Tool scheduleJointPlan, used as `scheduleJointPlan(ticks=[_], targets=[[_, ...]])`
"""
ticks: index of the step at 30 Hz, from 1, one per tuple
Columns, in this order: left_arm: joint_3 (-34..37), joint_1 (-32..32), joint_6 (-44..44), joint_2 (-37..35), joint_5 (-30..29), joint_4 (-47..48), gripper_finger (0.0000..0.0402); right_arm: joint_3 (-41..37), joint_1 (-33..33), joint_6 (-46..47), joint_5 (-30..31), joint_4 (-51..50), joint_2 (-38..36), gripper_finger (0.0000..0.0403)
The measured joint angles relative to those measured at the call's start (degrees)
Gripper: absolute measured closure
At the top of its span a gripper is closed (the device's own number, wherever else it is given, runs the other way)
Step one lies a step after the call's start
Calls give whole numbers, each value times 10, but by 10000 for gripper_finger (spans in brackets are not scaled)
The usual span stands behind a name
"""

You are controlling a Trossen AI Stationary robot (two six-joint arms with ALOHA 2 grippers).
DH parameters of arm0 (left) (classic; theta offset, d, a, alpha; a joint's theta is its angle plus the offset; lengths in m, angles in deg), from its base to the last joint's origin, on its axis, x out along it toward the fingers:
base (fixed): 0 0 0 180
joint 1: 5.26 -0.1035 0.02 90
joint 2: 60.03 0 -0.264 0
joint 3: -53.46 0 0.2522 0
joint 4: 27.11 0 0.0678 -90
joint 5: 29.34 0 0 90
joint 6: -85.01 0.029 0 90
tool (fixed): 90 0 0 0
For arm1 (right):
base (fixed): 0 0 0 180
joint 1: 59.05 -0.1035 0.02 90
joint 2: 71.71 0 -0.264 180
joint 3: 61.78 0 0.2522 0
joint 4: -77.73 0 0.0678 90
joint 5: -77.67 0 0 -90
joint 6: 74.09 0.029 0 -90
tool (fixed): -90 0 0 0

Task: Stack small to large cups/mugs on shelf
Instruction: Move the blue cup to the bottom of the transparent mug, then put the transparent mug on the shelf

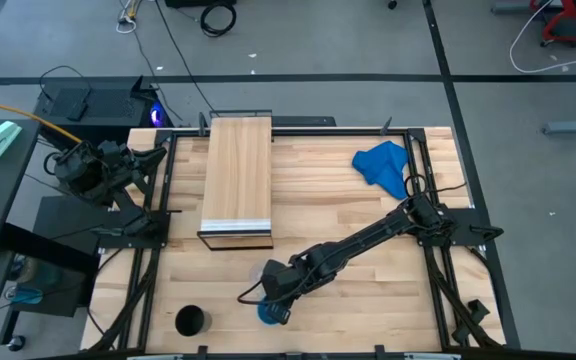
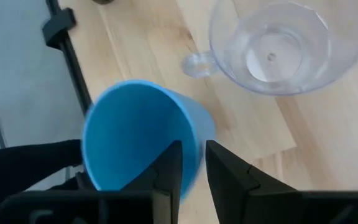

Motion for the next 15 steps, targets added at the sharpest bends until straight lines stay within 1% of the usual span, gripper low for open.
scheduleJointPlan(ticks=[7,15], targets=[[0,0,-7,0,1,0,346,0,0,7,-6,-39,-8,325],[0,0,-7,0,2,1,344,0,1,10,21,-41,-66,325]])
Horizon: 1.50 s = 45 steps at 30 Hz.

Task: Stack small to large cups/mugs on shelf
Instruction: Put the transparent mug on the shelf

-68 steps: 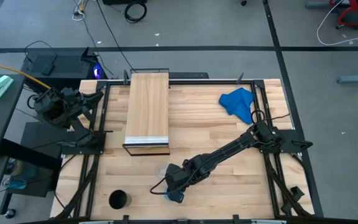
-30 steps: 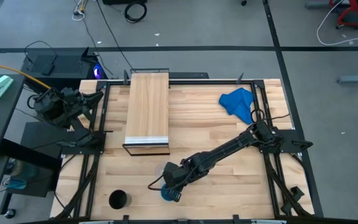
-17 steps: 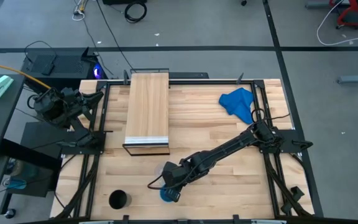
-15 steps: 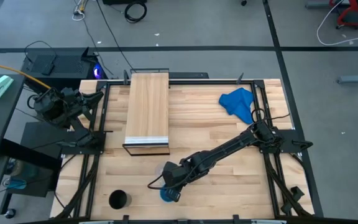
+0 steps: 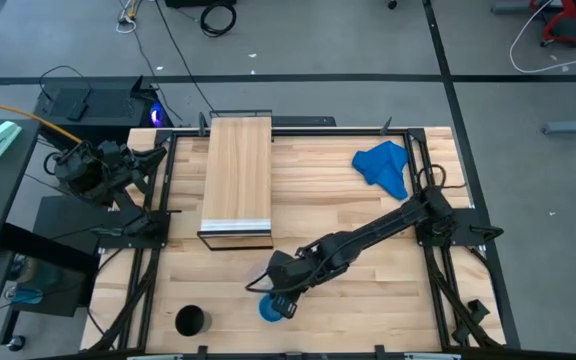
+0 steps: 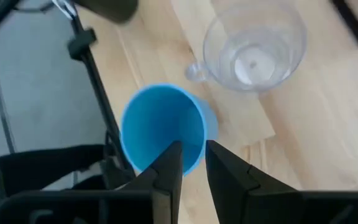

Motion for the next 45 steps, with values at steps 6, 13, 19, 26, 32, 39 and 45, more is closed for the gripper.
scheduleJointPlan(ticks=[6,13,19,26,32,39,45], targets=[[0,0,-8,0,0,0,340,0,3,-4,46,-113,-78,327],[0,0,-17,0,17,-1,348,0,-9,100,148,-350,-212,327],[0,0,-30,0,34,0,345,-17,-73,269,241,-419,-316,327],[0,0,-30,0,61,1,349,-94,-198,424,276,-423,-372,328],[0,0,-30,0,61,2,348,-214,-314,581,275,-421,-370,328],[0,0,-35,0,71,2,343,-308,-373,787,270,-331,-338,328],[0,0,-120,0,221,-12,351,-352,-366,780,271,-272,-305,328]])
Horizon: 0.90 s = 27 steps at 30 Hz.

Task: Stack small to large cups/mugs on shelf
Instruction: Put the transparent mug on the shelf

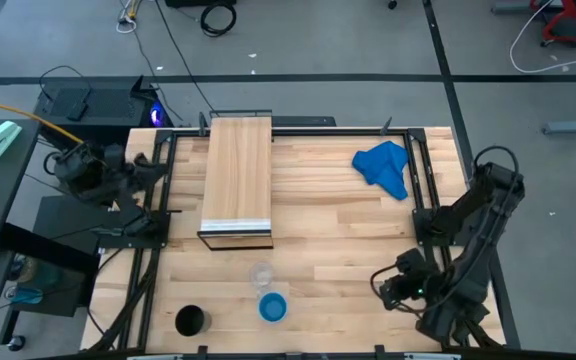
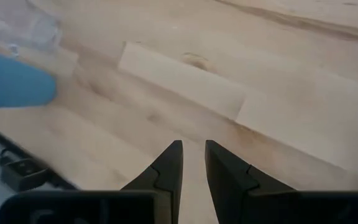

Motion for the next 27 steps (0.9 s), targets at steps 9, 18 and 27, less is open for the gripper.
scheduleJointPlan(ticks=[9,18,27], targets=[[1,0,19,111,210,-191,355,-30,32,-16,0,5,10,328],[1,0,19,303,219,-321,363,-31,55,-74,1,7,10,328],[-54,0,-30,511,118,-343,391,-31,49,-114,-2,6,10,328]])
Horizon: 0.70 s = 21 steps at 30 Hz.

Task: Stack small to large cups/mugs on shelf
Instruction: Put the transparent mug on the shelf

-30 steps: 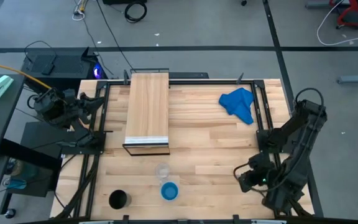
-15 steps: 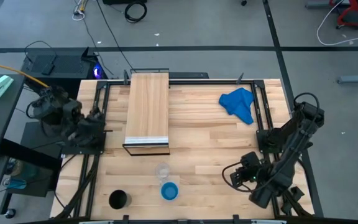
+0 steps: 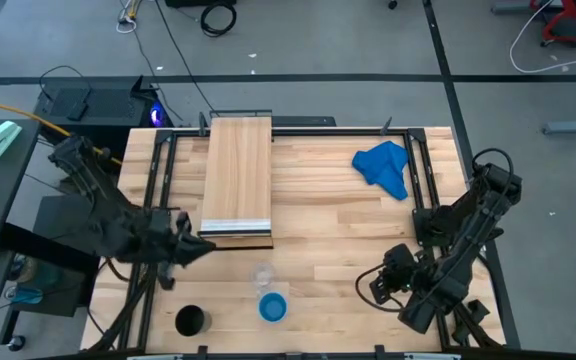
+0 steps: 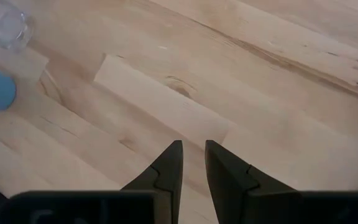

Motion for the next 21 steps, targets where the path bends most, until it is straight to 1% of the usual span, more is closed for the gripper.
scheduleJointPlan(ticks=[3,5,7,9,11,13,15,16,18,20,21], targets=[[-68,-2,-1,65,-30,52,395,0,-1,-20,0,0,0,328],[-126,-8,-15,108,-38,118,394,0,-3,-27,0,-1,0,328],[-193,-21,-76,148,-40,225,389,0,-3,-37,0,-1,0,328],[-263,-38,-191,184,-25,383,384,0,-3,-39,-1,-2,0,328],[-333,-62,-326,221,35,558,382,0,-3,-38,-2,-2,0,328],[-396,-86,-440,261,122,718,382,0,-3,-39,-5,-1,0,328],[-446,-104,-507,301,207,832,386,0,-3,-43,-9,-1,0,328],[-467,-112,-522,319,246,872,388,0,-3,-44,-10,-1,0,328],[-502,-129,-521,349,311,905,392,0,-3,-51,-11,-1,0,328],[-522,-142,-496,370,348,908,393,0,-3,-53,-11,-1,0,328],[-530,-150,-491,380,357,906,393,0,-3,-53,-11,-1,0,328]])
